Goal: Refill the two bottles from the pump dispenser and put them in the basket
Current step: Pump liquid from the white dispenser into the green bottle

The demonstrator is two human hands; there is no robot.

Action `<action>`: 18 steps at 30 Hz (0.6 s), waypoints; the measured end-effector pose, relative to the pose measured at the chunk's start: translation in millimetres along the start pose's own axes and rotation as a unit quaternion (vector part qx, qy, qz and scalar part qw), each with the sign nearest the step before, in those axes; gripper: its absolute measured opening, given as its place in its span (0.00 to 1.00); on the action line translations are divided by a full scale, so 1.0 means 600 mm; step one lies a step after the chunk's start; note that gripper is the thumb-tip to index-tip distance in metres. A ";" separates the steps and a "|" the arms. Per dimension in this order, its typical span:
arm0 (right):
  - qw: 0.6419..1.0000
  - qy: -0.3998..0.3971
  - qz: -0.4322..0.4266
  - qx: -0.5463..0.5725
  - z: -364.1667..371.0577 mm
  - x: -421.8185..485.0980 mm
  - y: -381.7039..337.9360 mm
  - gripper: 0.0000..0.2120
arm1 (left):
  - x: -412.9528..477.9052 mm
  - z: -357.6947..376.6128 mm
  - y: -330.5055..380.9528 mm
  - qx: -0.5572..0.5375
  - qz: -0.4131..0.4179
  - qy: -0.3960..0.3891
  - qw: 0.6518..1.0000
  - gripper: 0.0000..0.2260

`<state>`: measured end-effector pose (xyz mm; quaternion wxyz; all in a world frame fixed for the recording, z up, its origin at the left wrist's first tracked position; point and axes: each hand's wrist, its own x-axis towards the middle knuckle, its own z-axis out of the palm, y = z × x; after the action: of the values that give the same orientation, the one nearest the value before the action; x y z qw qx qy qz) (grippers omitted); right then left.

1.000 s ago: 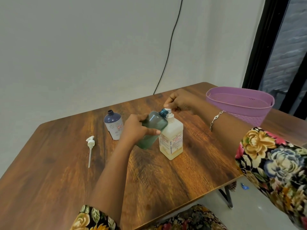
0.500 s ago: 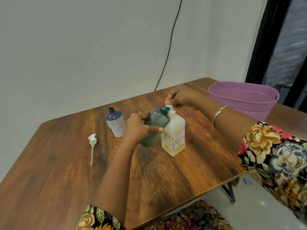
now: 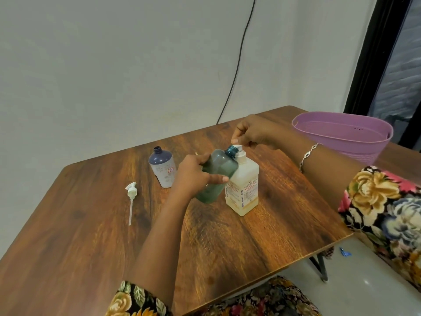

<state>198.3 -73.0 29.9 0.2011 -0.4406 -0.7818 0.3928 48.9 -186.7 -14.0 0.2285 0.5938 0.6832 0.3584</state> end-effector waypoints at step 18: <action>0.999 0.024 -0.004 0.020 0.004 0.001 0.003 0.08 | 0.000 0.005 0.000 -0.012 -0.016 0.013 1.000 0.36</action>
<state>197.3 -73.2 27.1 0.2304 -0.4430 -0.7701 0.3970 51.3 -185.8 -15.8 0.2330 0.5753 0.6910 0.3706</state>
